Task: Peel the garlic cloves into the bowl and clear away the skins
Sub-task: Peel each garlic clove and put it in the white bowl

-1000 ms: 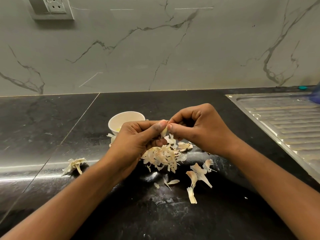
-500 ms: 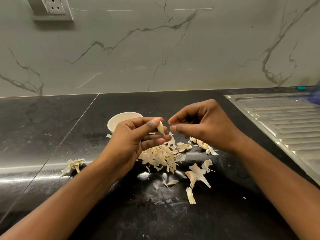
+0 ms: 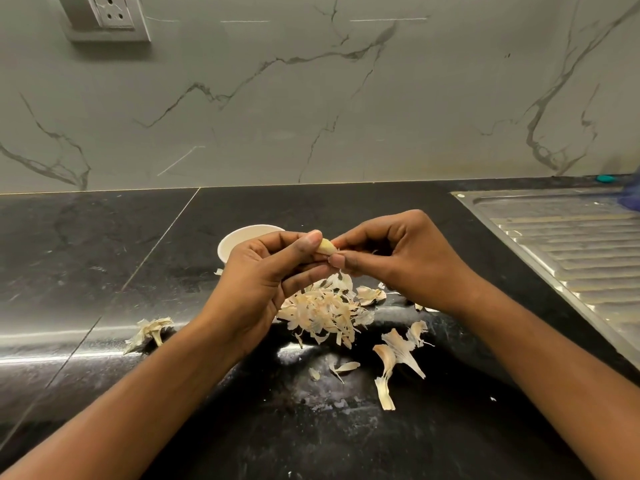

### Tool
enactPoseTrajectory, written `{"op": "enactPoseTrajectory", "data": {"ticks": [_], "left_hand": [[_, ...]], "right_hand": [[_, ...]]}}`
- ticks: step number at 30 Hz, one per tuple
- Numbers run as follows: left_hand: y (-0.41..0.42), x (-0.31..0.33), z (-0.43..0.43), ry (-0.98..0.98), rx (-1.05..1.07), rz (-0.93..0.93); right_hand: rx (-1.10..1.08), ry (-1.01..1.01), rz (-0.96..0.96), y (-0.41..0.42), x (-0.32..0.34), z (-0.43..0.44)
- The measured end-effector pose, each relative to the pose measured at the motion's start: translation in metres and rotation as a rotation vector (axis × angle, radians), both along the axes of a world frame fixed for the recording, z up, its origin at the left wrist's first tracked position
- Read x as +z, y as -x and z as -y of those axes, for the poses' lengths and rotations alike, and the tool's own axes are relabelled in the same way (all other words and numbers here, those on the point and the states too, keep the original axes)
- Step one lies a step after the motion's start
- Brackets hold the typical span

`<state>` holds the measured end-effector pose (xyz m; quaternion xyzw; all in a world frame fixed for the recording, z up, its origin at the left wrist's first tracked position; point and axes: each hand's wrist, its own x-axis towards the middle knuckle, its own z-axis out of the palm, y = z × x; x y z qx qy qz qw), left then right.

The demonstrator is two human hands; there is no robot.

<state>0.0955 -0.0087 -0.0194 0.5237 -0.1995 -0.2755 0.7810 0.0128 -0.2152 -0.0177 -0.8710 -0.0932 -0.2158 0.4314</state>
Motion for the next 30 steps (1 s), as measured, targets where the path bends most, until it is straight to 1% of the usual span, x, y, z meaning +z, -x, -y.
{"op": "enactPoseTrajectory", "data": {"ticks": [4,8,13,16,21,26,30], "left_hand": [[0.000,0.000,0.000,-0.028,0.001,0.031],[0.000,0.000,-0.001,-0.018,0.003,0.033],[0.001,0.000,-0.001,-0.007,0.017,0.086],[0.002,0.001,-0.003,-0.005,0.009,0.084],[0.008,0.003,-0.002,0.032,-0.037,-0.007],[0.010,0.006,-0.001,0.042,-0.082,-0.080],[0.009,0.006,-0.001,0.075,-0.067,-0.088]], "right_hand": [[-0.025,0.067,0.044,-0.001,0.000,0.001],[-0.028,0.053,0.045,0.001,0.002,0.004],[0.045,-0.035,-0.011,0.003,0.005,0.006],[0.053,-0.073,0.005,0.004,0.003,0.005],[0.046,-0.218,0.047,0.004,0.002,0.002],[0.085,-0.276,0.008,0.004,0.003,-0.001],[0.066,-0.386,-0.056,0.003,0.004,-0.001]]}}
